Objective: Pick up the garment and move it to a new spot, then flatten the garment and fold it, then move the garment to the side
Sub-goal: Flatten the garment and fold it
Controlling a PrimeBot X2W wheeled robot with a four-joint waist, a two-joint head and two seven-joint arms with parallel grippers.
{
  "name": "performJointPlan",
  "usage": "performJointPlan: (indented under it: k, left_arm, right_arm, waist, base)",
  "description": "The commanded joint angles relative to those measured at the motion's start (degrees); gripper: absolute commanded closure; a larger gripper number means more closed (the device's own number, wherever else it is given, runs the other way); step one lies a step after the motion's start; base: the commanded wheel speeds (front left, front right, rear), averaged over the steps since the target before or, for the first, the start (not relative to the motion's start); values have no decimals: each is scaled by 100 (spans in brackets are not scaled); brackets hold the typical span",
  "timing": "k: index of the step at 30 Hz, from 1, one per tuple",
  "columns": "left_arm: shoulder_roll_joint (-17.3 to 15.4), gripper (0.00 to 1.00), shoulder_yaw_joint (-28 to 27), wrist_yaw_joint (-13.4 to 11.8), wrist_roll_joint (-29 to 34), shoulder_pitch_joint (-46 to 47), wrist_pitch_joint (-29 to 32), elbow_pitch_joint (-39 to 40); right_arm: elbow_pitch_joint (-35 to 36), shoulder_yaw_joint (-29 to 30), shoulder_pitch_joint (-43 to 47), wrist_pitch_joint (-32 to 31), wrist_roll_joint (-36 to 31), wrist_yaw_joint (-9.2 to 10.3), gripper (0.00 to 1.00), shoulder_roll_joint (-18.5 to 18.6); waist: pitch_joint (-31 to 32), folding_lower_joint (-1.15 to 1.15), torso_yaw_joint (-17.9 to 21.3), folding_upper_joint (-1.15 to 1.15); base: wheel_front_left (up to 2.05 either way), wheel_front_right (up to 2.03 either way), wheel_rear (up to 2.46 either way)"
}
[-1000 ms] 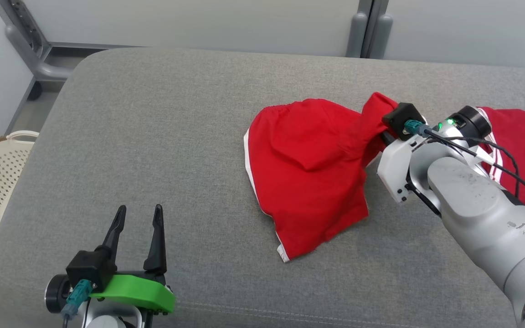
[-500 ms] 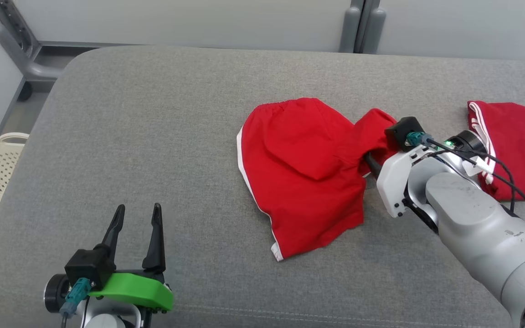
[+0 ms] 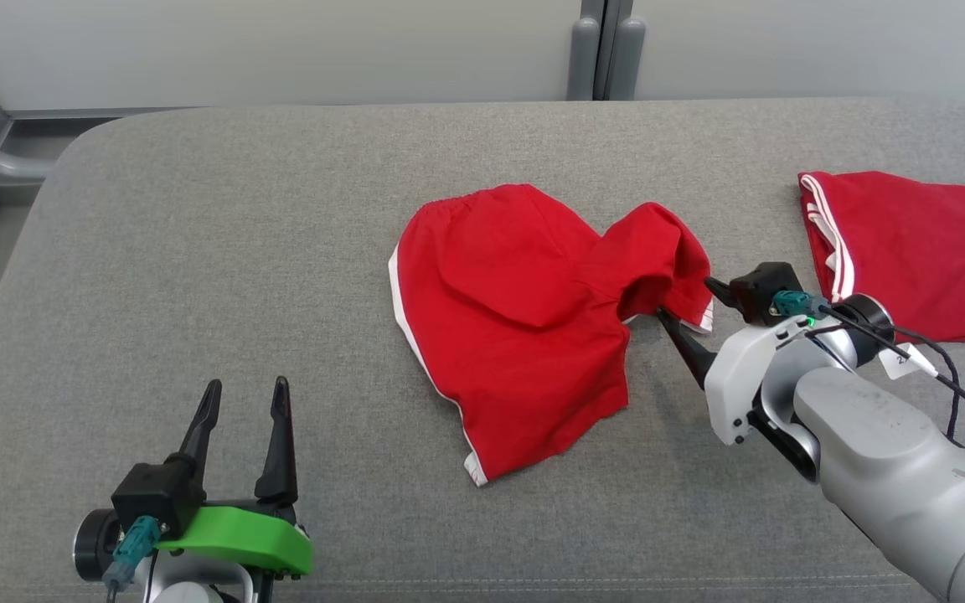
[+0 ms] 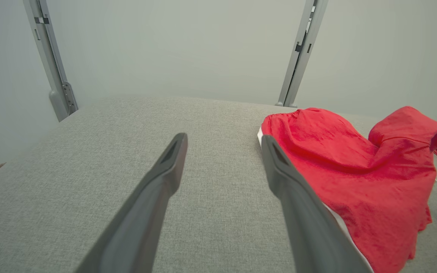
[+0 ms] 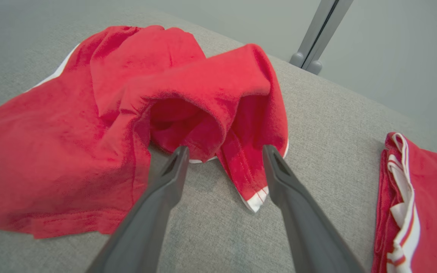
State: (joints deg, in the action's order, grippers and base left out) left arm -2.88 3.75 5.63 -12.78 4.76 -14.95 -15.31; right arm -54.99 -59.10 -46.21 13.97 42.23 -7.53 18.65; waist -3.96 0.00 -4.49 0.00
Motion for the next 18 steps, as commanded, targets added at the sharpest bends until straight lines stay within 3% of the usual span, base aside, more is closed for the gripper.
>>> performJointPlan:
  k: [1, 10, 18]
  left_arm:
    - [-6, 0, -25, 26, 59, -54, -25, -1]
    - [-7, 0, -58, 33, 85, -61, -25, 30]
    - [-7, 0, -44, 35, 48, -64, -25, 10]
  right_arm:
    - [61, 19, 64, 38, 49, 9, 0, 13]
    - [1033, 354, 604, 125, 90, 9, 0, 76]
    - [1775, 169, 1036, -25, -230, 8, 0, -109]
  waist:
    - [-10, 0, 17, 0]
    - [-9, 0, -24, 0]
    - [-13, 0, -130, 0]
  base:
    - [0, 0, 0]
    - [0, 0, 0]
    - [0, 0, 0]
